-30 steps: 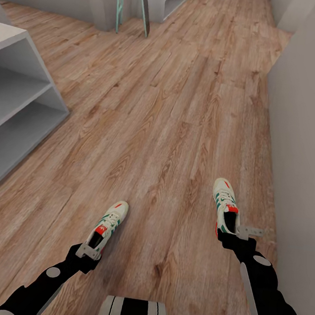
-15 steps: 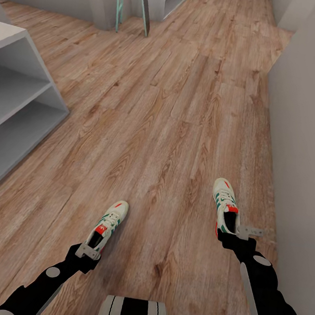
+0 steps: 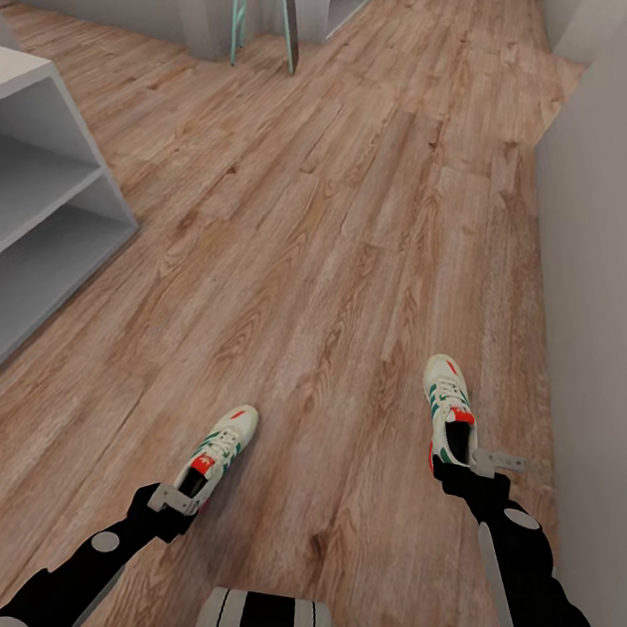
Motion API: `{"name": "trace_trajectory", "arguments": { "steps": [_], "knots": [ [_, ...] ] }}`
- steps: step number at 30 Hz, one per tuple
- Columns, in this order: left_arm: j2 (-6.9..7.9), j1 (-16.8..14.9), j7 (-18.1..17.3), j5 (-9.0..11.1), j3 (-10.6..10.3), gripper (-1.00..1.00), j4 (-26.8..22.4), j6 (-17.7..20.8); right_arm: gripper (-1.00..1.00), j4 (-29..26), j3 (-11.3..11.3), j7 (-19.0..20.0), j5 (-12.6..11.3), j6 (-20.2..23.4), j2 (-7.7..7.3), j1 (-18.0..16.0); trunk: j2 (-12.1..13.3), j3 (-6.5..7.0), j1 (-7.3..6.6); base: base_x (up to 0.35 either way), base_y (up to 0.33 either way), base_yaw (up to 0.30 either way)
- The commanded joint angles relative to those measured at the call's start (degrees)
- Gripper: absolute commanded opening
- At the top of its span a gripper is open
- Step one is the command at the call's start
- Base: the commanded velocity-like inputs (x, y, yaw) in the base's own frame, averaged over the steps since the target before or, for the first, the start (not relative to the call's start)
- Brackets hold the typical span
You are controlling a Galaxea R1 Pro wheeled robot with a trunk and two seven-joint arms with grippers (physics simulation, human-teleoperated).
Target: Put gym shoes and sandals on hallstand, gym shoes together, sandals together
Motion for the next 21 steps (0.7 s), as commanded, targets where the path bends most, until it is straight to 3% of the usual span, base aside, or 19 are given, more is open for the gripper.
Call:
{"name": "trace_trajectory", "arguments": {
  "steps": [1, 21],
  "knots": [
    [0.02, 0.0, 0.1, -0.6, -0.1, 1.0, 0.0, -0.2, -1.0, -0.1, 0.0, -0.2, -0.3, 0.3, -0.02, 0.0, 0.0, -0.03, -0.01, 0.022, 0.016, 0.0],
    [-0.27, 0.0, 0.2, -0.6, -0.7, 1.0, 0.1, -0.2, -1.0, -0.1, 0.0, -0.2, -0.3, 0.3, -0.02, 0.0, 0.0, -0.03, -0.01, 0.017, 0.002, 0.0]
  ]
}}
